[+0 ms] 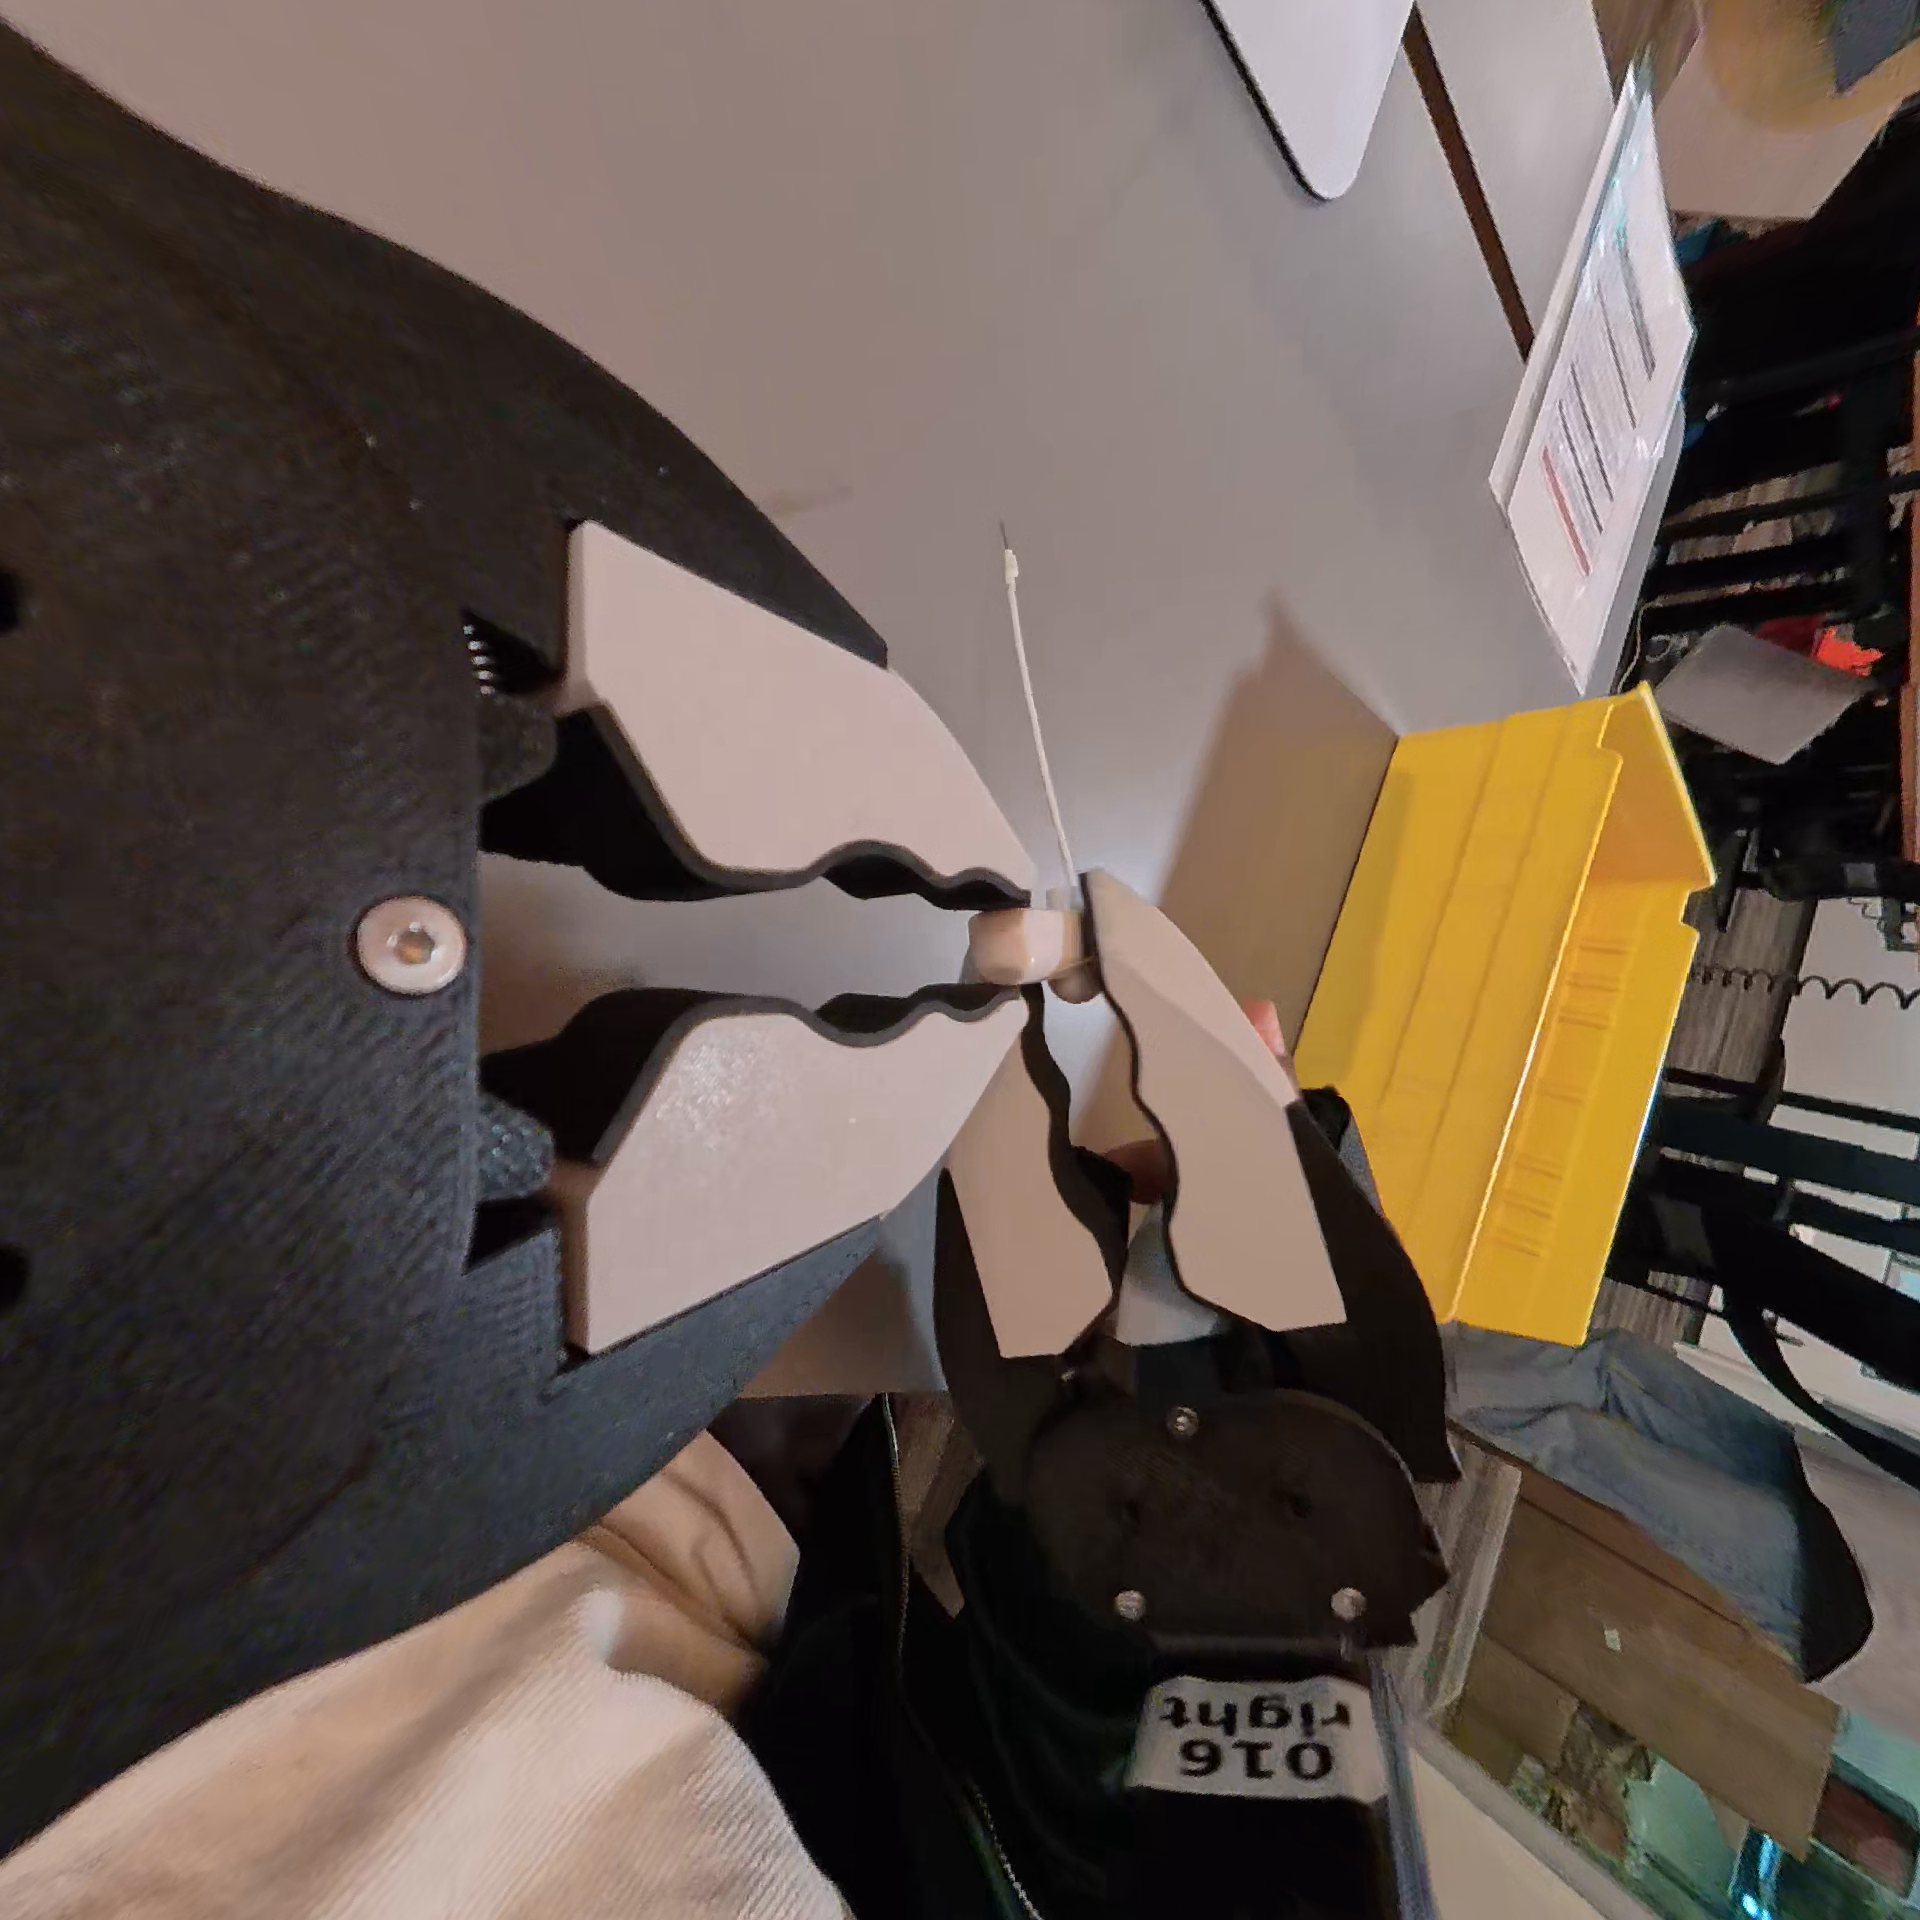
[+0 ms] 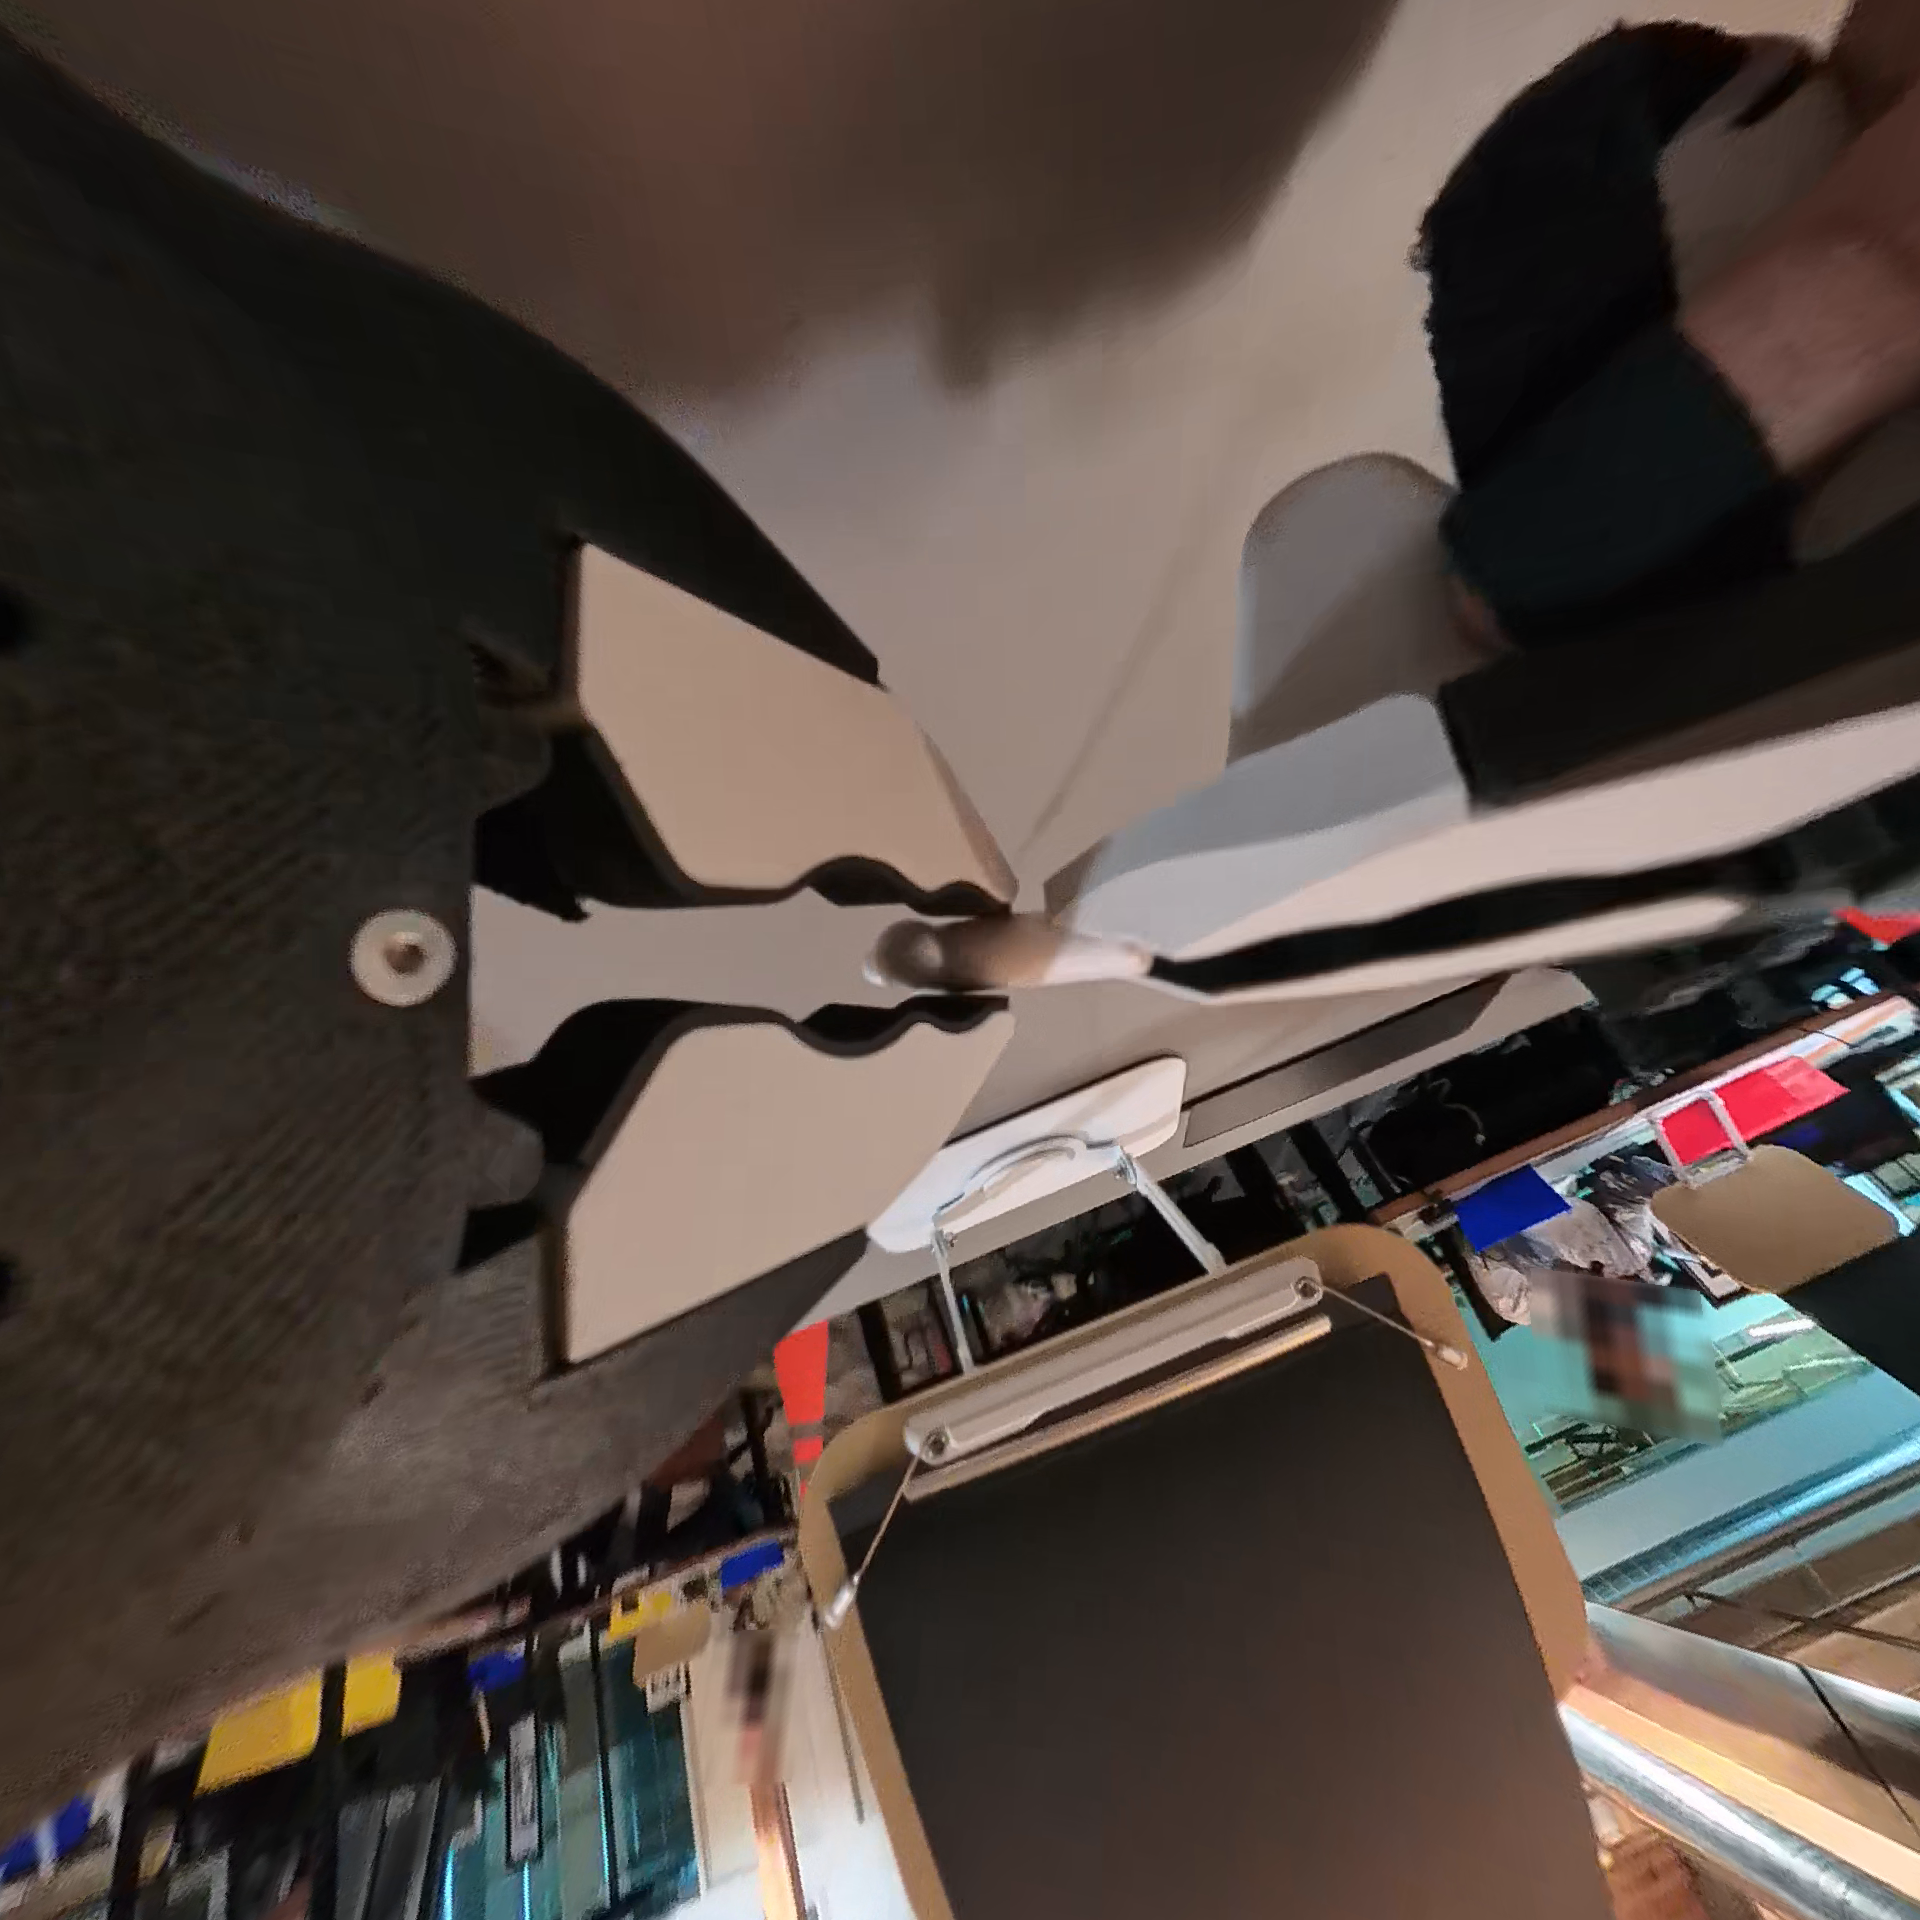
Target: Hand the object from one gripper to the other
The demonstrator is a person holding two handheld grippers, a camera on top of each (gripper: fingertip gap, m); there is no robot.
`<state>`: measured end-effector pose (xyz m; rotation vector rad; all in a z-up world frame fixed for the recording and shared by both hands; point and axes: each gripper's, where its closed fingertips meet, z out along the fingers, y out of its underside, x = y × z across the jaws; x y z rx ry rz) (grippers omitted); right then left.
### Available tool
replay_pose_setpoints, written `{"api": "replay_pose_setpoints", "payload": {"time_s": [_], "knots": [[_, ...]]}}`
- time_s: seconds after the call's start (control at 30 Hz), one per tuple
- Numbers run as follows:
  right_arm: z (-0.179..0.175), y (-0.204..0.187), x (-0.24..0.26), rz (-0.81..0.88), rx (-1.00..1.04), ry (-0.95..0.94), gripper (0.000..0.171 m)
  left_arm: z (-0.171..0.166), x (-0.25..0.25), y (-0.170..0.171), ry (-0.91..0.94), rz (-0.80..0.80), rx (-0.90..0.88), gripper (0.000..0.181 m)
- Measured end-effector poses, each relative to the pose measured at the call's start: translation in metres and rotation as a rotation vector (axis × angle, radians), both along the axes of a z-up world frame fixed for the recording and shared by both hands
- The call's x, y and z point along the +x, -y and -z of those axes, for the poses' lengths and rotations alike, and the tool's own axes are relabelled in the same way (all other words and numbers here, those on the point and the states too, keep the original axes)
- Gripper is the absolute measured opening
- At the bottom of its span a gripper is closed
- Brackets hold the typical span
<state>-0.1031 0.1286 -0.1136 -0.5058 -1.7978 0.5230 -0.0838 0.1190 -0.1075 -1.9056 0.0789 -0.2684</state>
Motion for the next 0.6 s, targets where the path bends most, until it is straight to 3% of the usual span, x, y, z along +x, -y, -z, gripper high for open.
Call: {"api": "replay_pose_setpoints", "payload": {"time_s": [0.03, 0.17, 0.3, 0.47, 0.6], "knots": [[0.002, 0.0, 0.0, 0.007, 0.04, 0.002, 0.013, 0.0, 0.0, 0.0, -0.016, -0.008, 0.0, 0.013], [-0.002, 0.0, -0.001, 0.025, 0.096, -0.029, 0.013, -0.005, 0.001, 0.0, -0.067, -0.006, 0.044, 0.013], [-0.01, -0.007, 0.0, 0.021, -0.056, -0.039, 0.012, -0.02, 0.003, 0.0, 0.027, 0.008, 0.147, 0.027], [-0.031, -0.02, 0.003, -0.052, -0.509, -0.047, 0.012, -0.024, -0.007, 0.003, 0.184, -0.001, 0.188, 0.028], [-0.055, -0.026, 0.01, -0.196, -0.967, -0.063, 0.012, -0.019, -0.001, 0.004, 0.346, 0.077, 0.155, 0.009]]}}
